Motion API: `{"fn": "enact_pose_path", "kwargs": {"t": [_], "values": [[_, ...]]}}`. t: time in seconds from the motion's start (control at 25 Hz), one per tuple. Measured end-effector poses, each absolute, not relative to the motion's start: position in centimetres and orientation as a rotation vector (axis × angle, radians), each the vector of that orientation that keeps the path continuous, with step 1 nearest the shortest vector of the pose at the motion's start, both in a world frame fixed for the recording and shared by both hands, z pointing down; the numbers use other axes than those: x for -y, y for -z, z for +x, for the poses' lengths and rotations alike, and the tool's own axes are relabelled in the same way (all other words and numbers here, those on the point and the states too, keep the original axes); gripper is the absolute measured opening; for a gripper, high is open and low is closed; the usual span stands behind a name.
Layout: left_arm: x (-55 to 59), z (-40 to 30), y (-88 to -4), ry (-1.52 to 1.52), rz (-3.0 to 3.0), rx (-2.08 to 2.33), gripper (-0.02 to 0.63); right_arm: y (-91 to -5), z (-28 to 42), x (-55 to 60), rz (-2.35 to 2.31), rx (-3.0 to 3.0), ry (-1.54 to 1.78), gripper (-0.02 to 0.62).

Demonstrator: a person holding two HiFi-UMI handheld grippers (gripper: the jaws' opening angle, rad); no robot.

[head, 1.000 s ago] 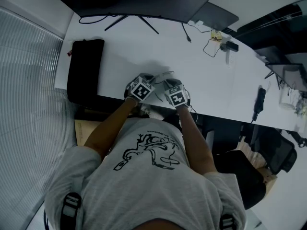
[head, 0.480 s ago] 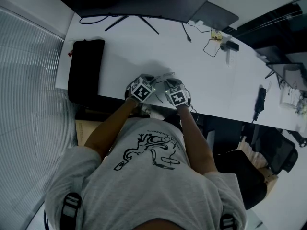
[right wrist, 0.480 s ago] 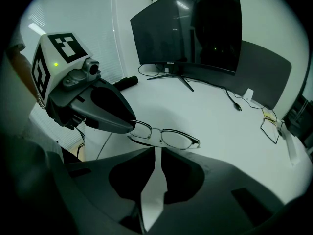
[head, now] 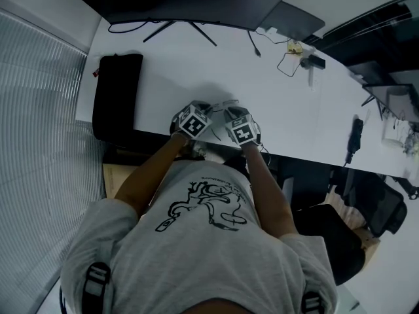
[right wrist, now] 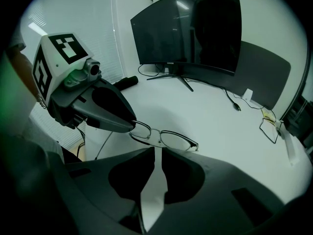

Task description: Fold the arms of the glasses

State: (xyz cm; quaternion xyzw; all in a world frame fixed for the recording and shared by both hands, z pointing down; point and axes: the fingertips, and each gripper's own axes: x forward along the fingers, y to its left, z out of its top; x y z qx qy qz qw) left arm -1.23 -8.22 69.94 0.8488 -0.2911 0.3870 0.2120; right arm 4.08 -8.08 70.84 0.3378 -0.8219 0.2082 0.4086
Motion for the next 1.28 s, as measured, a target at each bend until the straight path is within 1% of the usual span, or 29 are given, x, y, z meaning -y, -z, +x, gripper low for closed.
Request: {"fn": "enact_pose_path", "kwargs": {"t": [0.44, 0.84, 1.08, 1.28], "values": [[9.2, -1.9, -69.8, -1.094, 2.375, 0.855, 0.052, -70.1, 3.4, 6.7, 0.854, 2.096, -0.542, 0.048], [10.2, -2.3, -69.9, -1.108, 2.38, 0.889, 0.052, -68.8, 2.3, 5.4, 0.836, 2.147, -0.569, 0.067], [11.0, -2.2, -69.9, -1.115, 2.381, 0.916, 0.052, -68.2, 1.1, 4.2, 0.787, 2.176, -0.57, 0.107], [11.5, -1.8, -70.0, -1.116, 2.379, 0.93, 0.052, -68.4, 0.1, 2.7, 0.73, 2.186, -0.553, 0.182]]}}
